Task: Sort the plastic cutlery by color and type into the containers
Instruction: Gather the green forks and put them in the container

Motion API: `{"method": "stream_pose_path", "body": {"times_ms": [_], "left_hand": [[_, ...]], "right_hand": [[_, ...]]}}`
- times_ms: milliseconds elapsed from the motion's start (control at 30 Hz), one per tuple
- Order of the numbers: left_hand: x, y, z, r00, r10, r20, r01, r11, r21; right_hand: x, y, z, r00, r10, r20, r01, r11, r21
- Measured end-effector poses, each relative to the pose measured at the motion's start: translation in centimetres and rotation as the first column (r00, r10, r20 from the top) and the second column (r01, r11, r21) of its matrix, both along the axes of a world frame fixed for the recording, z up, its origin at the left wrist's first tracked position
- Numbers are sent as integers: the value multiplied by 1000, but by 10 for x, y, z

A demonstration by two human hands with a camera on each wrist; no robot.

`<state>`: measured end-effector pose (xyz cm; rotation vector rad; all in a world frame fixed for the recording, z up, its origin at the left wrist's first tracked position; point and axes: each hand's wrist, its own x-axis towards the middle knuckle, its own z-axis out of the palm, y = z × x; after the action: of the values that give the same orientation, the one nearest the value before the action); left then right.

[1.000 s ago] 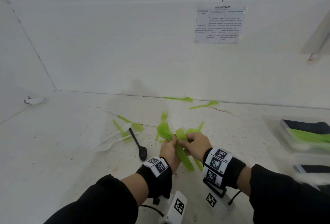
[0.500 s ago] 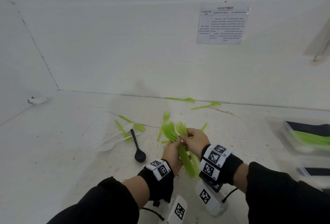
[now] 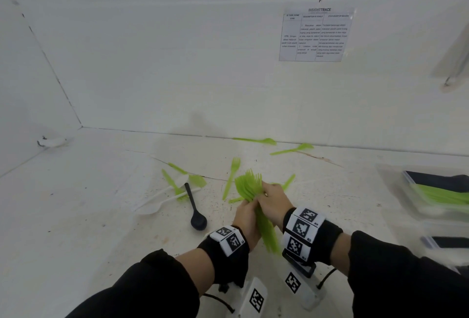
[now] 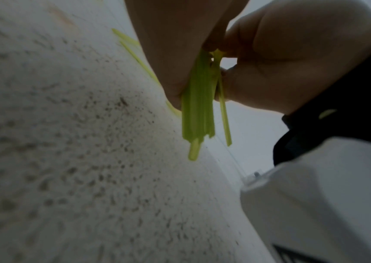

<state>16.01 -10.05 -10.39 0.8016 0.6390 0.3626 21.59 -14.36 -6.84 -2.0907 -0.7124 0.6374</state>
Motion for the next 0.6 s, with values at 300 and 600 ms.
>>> {"method": "stream_pose_path", "body": {"times_ms": [300, 600], "left_hand": [[-2, 4, -6, 1000, -16, -16, 16, 1000, -17], [-2, 1, -1, 998, -12, 67, 16, 998, -52]], "right_hand": [[-2, -10, 7, 977, -191, 98, 175, 973, 154], [3, -7, -2, 993, -13, 121, 12, 1000, 6]]}}
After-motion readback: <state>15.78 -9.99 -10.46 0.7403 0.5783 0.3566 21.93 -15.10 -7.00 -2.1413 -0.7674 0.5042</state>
